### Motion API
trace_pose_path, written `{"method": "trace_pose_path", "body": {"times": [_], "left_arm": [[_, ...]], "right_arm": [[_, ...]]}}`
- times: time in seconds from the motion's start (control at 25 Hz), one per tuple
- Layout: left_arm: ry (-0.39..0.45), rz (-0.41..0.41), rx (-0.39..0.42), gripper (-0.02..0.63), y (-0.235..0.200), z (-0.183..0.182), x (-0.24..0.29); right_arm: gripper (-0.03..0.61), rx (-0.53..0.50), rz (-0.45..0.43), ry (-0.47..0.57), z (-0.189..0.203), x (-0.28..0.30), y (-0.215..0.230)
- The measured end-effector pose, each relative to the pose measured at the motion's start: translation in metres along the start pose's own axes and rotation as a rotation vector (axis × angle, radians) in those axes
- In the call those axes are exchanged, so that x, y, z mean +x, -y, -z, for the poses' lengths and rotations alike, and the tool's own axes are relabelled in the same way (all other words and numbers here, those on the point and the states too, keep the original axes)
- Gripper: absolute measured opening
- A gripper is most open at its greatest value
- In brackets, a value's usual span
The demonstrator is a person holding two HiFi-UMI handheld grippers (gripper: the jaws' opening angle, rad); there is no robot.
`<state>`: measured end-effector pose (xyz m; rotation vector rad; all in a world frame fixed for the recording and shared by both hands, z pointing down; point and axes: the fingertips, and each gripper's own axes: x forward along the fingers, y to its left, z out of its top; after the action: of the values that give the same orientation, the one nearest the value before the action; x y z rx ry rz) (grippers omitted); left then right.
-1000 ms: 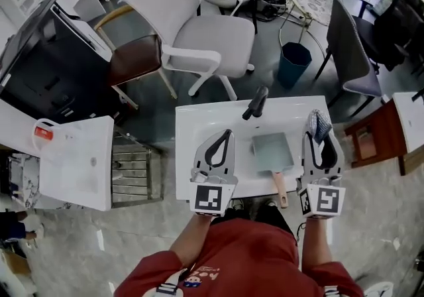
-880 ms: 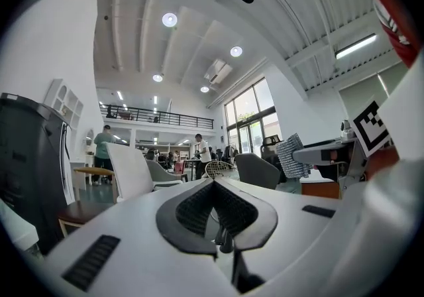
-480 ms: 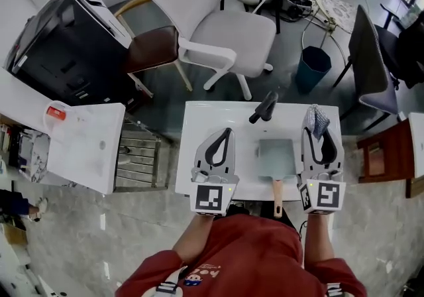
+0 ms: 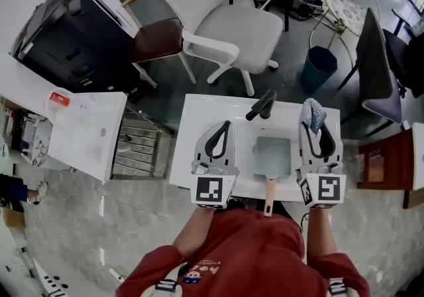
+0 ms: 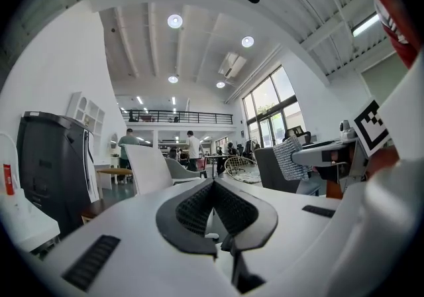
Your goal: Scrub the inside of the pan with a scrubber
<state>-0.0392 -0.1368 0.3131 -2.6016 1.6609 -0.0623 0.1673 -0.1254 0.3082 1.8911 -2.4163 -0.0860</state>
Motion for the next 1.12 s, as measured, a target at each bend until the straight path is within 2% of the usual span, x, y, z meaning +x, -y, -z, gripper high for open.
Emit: {"method": "trace_pose_path", "body": {"times": [0.16, 0.36, 0.52, 0.64, 0.84, 0.96, 1.12], "left_arm": [[-0.037, -0.011, -0.013, 0.009, 0.005, 0.005, 0.000], [-0.036, -0.030, -0.007, 0.009, 0.008, 0.015, 0.000], [-0.126, -0.019, -0.005, 0.009, 0.011, 0.028, -0.006], [-0.126, -0.028, -0.001, 0.009, 0.010, 0.035, -0.011], [-0.147, -0.025, 0.005, 0.009, 0.016, 0.048, -0.016], [-0.164, -0.020, -0.005, 0.009, 0.021, 0.055, -0.022], [-0.183, -0.039, -0.021, 0.009, 0.019, 0.067, -0.030]], "right_arm": [[0.190, -0.023, -0.026, -0.024, 0.005, 0.001, -0.001], [0.189, -0.047, -0.096, -0.075, 0.019, 0.004, -0.009], [0.187, -0.019, -0.183, -0.183, 0.047, 0.011, -0.020], [0.186, -0.072, -0.262, -0.276, 0.074, 0.012, -0.036], [0.184, -0.201, -0.470, -0.474, 0.131, 0.015, -0.066], [0.181, -0.304, -0.693, -0.651, 0.177, 0.002, -0.091], [0.172, -0.313, -0.887, -0.877, 0.227, -0.019, -0.114]]}}
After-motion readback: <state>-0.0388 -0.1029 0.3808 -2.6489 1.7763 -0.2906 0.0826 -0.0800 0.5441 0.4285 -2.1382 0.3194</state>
